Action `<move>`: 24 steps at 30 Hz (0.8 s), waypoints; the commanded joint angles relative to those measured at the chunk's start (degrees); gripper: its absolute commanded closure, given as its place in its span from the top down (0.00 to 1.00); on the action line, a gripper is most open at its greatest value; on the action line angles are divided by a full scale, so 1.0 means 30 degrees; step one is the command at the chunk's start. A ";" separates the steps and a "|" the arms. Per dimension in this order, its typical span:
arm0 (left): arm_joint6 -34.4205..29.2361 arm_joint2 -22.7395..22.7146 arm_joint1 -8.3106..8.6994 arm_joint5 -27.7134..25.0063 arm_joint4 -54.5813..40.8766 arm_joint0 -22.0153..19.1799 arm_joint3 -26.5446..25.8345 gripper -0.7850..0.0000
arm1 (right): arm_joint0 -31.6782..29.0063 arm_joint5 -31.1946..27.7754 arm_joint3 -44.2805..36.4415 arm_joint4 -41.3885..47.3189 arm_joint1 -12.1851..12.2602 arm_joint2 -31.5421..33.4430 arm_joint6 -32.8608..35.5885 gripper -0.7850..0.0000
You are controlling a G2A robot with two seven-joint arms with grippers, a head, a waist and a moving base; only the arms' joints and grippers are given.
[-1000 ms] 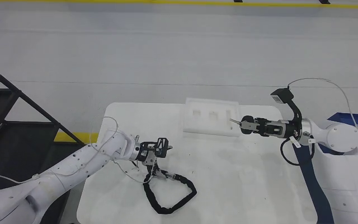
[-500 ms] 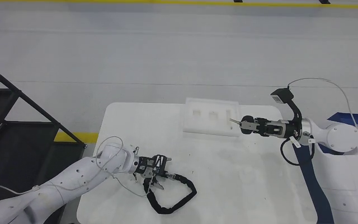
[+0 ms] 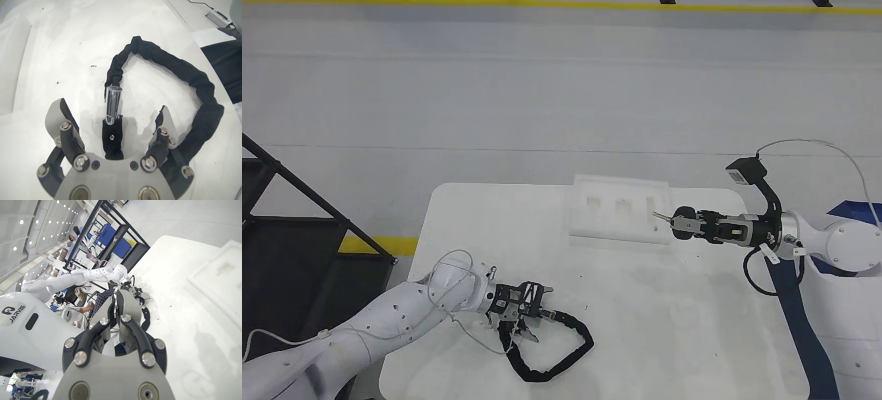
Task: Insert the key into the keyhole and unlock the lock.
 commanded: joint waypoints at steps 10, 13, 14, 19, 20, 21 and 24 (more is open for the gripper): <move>0.0577 -0.0118 -0.0565 -0.0069 0.0627 0.0059 0.0927 0.52 | 0.0000 0.0000 0.0000 0.0000 0.0000 0.0000 0.0000 0.00; 0.0640 -0.0165 -0.0726 -0.0131 0.0663 0.0072 0.1147 0.38 | 0.0000 0.0000 0.0000 0.0000 0.0000 0.0000 0.0000 0.00; 0.0674 -0.0174 -0.0773 -0.0184 0.0679 0.0083 0.1220 0.33 | 0.0000 0.0000 0.0000 0.0000 0.0000 0.0000 0.0000 0.00; 0.1296 -0.0345 -0.0924 -0.0504 0.0626 0.0085 0.1572 0.00 | 0.0000 0.0000 0.0000 0.0000 0.0000 0.0000 0.0000 0.00; 0.1386 -0.0386 -0.0927 -0.0570 0.0716 0.0064 0.1599 0.00 | 0.0000 0.0000 0.0000 0.0000 0.0000 0.0000 0.0000 0.00; 0.1472 -0.0441 -0.0927 -0.0686 0.0705 0.0063 0.1621 0.00 | 0.0000 0.0000 0.0000 0.0000 0.0000 0.0000 0.0000 0.00; 0.1659 -0.0755 -0.0899 -0.1283 0.0125 0.0060 0.1668 0.00 | 0.0000 0.0000 0.0000 0.0000 0.0000 0.0000 0.0000 0.00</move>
